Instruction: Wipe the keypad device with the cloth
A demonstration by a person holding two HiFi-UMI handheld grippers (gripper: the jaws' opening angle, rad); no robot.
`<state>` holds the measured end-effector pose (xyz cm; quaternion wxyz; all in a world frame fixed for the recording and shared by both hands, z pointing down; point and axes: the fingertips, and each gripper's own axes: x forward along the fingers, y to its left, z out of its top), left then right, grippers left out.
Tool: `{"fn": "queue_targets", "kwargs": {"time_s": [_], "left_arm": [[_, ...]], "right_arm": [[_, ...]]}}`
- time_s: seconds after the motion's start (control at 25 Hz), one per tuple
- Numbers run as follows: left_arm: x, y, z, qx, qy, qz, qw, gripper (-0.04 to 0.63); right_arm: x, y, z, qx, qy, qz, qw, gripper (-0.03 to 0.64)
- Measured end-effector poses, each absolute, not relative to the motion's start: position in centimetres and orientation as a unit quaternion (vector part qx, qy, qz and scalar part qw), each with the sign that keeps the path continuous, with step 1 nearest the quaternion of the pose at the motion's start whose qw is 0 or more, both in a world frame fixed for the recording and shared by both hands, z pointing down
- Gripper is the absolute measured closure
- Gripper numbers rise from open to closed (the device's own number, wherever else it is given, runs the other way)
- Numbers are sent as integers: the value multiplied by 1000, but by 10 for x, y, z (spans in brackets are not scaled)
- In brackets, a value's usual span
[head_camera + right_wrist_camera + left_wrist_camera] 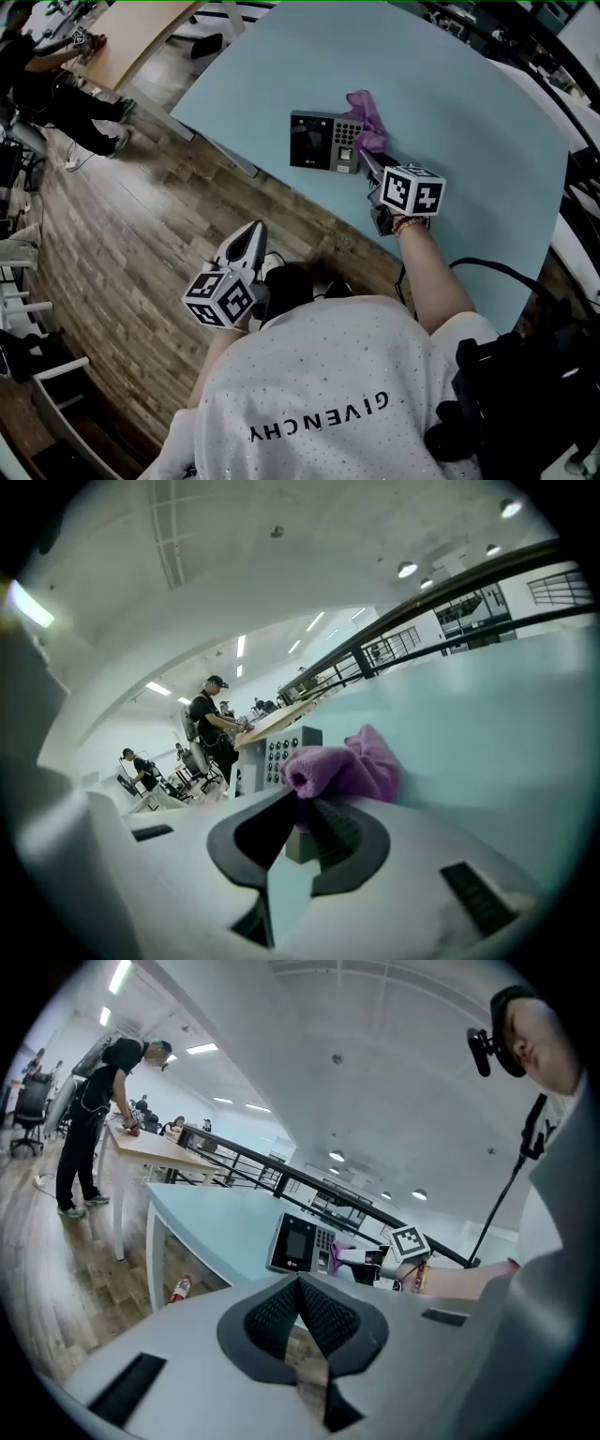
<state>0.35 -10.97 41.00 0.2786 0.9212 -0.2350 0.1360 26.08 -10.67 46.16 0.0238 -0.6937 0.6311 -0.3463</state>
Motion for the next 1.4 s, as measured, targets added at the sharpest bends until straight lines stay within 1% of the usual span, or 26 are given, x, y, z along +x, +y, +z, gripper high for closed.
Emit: {"fn": "queue_targets", "kwargs": {"time_s": [0.16, 0.44, 0.56, 0.64, 0.76, 0.84, 0.92, 1.0, 1.2, 1.28, 1.4], "left_arm": [[0, -102, 405, 924, -251, 132, 256, 589], [-7, -98, 390, 922, -271, 102, 257, 589], [-11, -96, 392, 914, -295, 88, 266, 589], [-8, -98, 391, 911, -295, 74, 279, 589], [-1, -95, 384, 913, -278, 70, 291, 589], [6, -92, 373, 920, -261, 56, 286, 589], [15, -93, 355, 930, -243, 31, 275, 589], [21, -94, 338, 938, -226, 15, 264, 589], [22, -77, 306, 947, -169, -14, 273, 589], [18, -70, 292, 951, -155, -27, 266, 589], [0, -64, 276, 957, -146, -37, 247, 589]], "right_arm": [[248, -93, 489, -678, 632, -375, -17, 569], [227, -79, 507, -652, 629, -422, -45, 569], [221, -68, 520, -619, 634, -454, -92, 568], [214, -55, 526, -586, 633, -489, -130, 586], [204, -30, 515, -556, 642, -505, -156, 588], [202, -20, 487, -556, 673, -467, -141, 588], [205, -24, 442, -574, 710, -396, -97, 589], [205, -29, 390, -600, 737, -307, -57, 591], [176, -16, 265, -651, 755, -76, -4, 591], [154, -8, 234, -654, 756, -20, -1, 591], [121, 2, 221, -658, 752, 12, -27, 591]]}}
